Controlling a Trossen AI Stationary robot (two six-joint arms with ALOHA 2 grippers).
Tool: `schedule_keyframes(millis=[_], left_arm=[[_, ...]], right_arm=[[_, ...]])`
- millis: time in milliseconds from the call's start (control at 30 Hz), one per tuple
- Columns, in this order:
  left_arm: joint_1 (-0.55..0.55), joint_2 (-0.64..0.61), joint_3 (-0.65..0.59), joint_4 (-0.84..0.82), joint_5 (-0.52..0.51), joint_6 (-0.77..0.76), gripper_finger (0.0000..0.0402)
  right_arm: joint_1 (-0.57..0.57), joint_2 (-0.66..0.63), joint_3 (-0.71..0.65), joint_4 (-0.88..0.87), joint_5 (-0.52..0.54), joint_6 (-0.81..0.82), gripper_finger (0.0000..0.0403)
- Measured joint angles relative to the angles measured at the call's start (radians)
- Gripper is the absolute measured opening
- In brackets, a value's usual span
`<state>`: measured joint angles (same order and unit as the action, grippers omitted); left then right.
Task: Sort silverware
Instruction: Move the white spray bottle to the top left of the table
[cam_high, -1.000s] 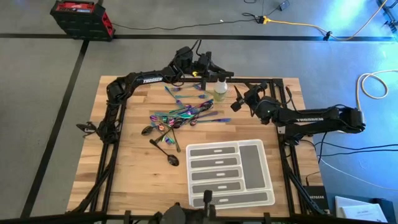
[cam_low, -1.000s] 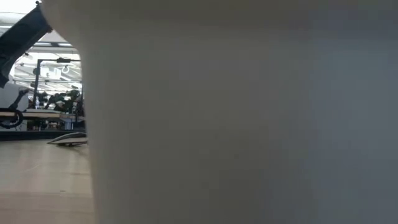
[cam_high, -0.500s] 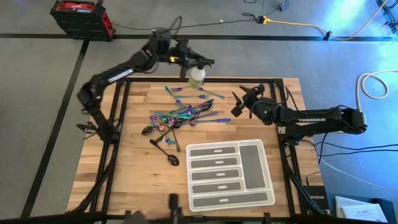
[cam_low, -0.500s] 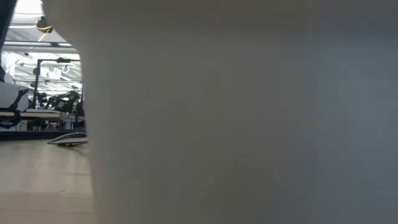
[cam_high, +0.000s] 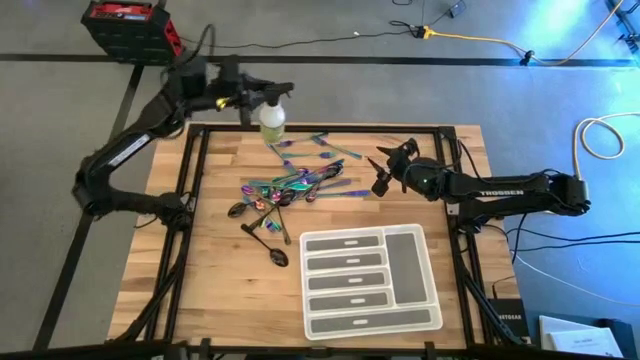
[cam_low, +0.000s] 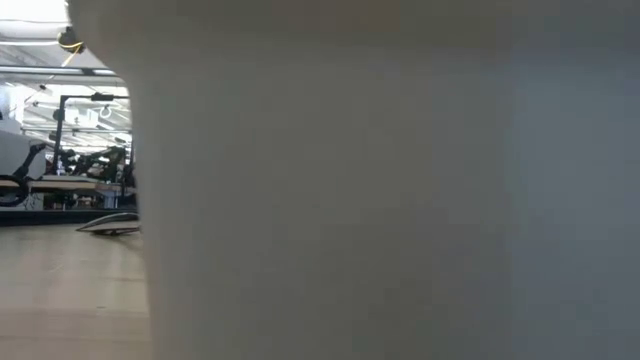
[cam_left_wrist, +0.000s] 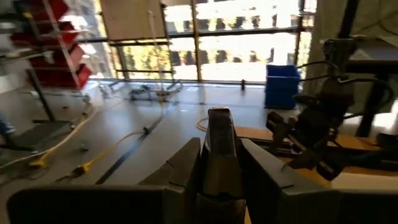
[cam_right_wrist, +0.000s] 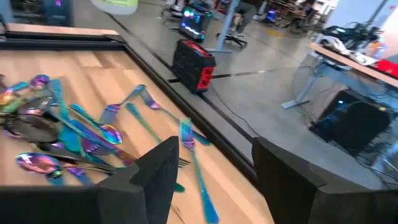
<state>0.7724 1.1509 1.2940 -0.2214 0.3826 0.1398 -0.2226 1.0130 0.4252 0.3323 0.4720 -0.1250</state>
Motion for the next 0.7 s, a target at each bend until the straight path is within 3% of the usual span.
schedule_keyframes(millis=[100,267,467,567,700], left_arm=[[0.008,-0.091,-0.148,0.078,-0.119,-0.043,0.0074],[0.0,-0.197,-0.38,0.237,-0.493,-0.136,0.0074],[-0.007,-0.227,-0.619,0.416,-0.844,-0.284,0.0074],[-0.006,-0.228,-0.692,0.464,-0.964,-0.287,0.0074],[-0.005,-0.228,-0.761,0.507,-1.024,-0.266,0.0074]], right_arm=[[0.0,0.0,0.0,-0.001,-0.029,0.001,0.0188],[0.0,0.0,0.0,-0.001,-0.04,0.001,0.0188],[0.0,0.0,0.0,-0.036,-0.064,0.041,0.0188],[0.0,0.0,0.0,-0.048,-0.064,0.043,0.0188],[0.0,0.0,0.0,-0.048,-0.064,0.052,0.0188]])
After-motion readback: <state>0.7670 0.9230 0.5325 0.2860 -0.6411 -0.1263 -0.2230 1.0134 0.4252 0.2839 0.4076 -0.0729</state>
